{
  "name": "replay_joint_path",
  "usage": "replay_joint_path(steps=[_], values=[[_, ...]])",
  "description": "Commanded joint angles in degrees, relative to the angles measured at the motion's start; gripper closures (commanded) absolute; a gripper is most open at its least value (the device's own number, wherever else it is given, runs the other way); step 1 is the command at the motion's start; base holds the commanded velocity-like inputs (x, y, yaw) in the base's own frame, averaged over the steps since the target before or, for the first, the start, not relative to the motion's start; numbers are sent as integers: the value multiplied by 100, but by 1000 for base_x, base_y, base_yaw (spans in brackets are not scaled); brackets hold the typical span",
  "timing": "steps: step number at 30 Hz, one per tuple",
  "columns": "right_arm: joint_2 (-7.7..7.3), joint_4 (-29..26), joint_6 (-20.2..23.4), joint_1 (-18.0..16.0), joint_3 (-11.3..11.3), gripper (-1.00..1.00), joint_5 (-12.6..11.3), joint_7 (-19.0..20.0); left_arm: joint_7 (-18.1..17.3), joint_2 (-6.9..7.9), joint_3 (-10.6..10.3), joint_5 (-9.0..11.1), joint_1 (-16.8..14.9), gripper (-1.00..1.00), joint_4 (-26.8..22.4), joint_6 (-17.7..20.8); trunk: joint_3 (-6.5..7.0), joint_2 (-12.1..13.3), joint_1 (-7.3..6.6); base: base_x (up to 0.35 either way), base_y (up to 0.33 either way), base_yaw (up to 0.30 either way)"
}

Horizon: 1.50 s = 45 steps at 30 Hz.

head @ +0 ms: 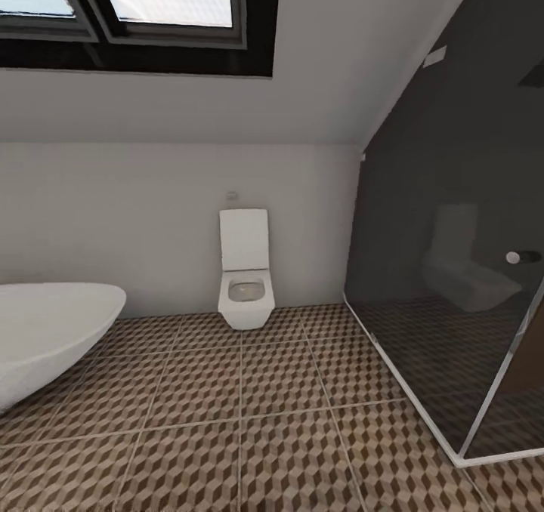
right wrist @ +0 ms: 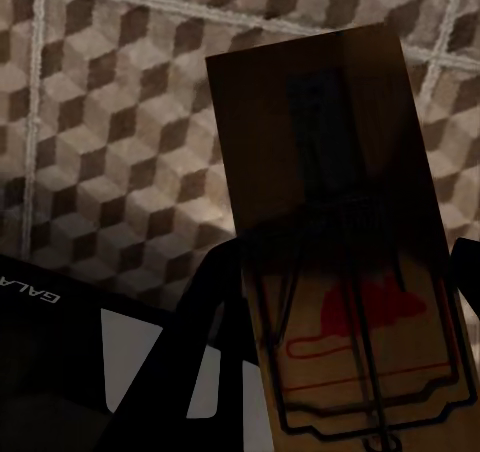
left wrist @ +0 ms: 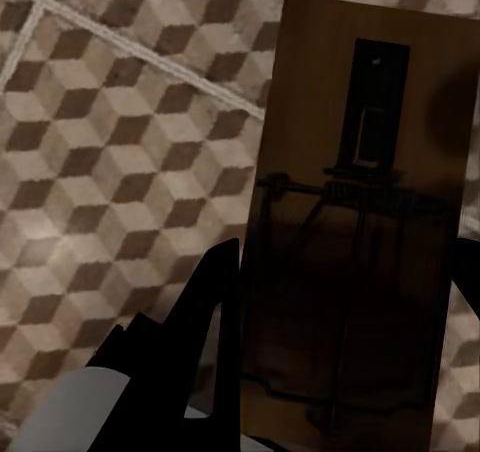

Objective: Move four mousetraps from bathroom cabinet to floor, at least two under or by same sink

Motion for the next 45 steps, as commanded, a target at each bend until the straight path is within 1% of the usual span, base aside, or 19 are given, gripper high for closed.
replay_joint_path(steps=[1,9,13,45], values=[[-3,4,13,-5,-49,100,44,22,56,-5,-47,7,-2,100,-5,-4,-6,-3,-1,0,0,274],[-3,4,13,-5,-49,100,44,21,66,-10,-50,-11,-1,100,-5,2,-6,-3,-1,4,0,274],[-3,4,18,-5,-49,100,39,22,59,-13,-52,-53,-2,100,-5,10,-6,-3,-1,198,0,136],[-12,2,31,-5,-49,100,44,13,57,-2,-53,-45,-1,100,-5,37,-6,-3,-1,319,0,5]])
